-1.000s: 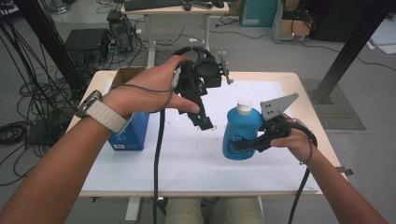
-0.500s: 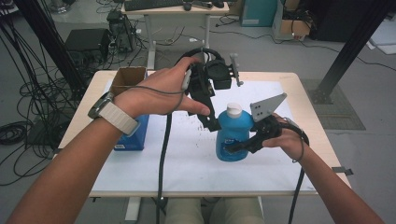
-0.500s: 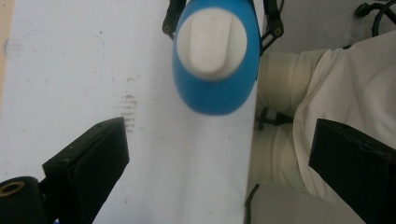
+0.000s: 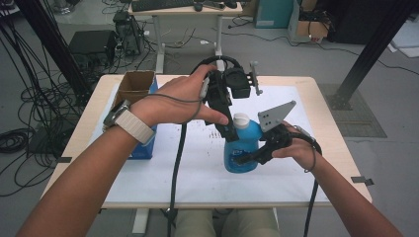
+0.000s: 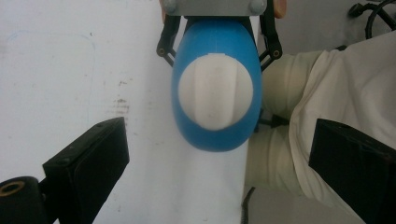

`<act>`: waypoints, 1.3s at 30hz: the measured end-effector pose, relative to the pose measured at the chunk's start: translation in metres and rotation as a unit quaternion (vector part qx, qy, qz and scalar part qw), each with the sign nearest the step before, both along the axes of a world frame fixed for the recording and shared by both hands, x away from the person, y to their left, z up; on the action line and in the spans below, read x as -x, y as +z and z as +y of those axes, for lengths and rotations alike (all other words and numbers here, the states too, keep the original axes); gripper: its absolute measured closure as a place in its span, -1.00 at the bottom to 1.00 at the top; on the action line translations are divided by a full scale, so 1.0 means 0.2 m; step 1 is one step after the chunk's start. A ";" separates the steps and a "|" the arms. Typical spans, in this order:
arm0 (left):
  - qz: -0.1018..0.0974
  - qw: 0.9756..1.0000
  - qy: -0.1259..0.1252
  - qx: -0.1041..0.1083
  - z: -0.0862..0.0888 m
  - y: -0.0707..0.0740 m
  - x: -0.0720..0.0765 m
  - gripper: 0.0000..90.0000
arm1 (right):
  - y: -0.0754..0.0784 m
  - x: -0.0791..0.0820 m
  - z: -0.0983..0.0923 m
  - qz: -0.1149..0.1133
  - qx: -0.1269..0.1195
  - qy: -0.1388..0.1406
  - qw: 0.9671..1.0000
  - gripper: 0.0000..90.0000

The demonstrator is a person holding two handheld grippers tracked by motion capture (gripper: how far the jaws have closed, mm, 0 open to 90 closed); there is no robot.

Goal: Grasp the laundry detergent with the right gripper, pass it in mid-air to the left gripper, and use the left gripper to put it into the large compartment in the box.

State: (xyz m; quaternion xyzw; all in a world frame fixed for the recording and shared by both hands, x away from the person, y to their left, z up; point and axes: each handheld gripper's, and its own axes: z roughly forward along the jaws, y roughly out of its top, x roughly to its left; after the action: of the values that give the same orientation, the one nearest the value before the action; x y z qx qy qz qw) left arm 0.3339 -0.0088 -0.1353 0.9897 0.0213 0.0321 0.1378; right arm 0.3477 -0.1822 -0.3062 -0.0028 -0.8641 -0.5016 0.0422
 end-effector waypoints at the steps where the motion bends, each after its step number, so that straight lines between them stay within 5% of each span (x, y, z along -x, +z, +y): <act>1: 0.000 1.000 -0.001 0.001 0.00 0.00 0.00 -0.88 | 0.00 0.00 0.00 -0.001 0.002 0.000 1.000 -0.06; 39: 0.003 1.000 -0.002 -0.005 -0.04 -0.05 -0.01 -0.85 | 0.00 0.00 0.05 -0.016 0.008 0.007 1.000 -0.05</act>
State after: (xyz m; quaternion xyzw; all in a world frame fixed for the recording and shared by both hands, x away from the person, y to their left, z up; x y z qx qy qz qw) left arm 0.3357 -0.0159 -0.1452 0.9906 0.0198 0.0289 0.1325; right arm 0.3469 -0.1727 -0.3063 0.0107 -0.8688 -0.4940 0.0315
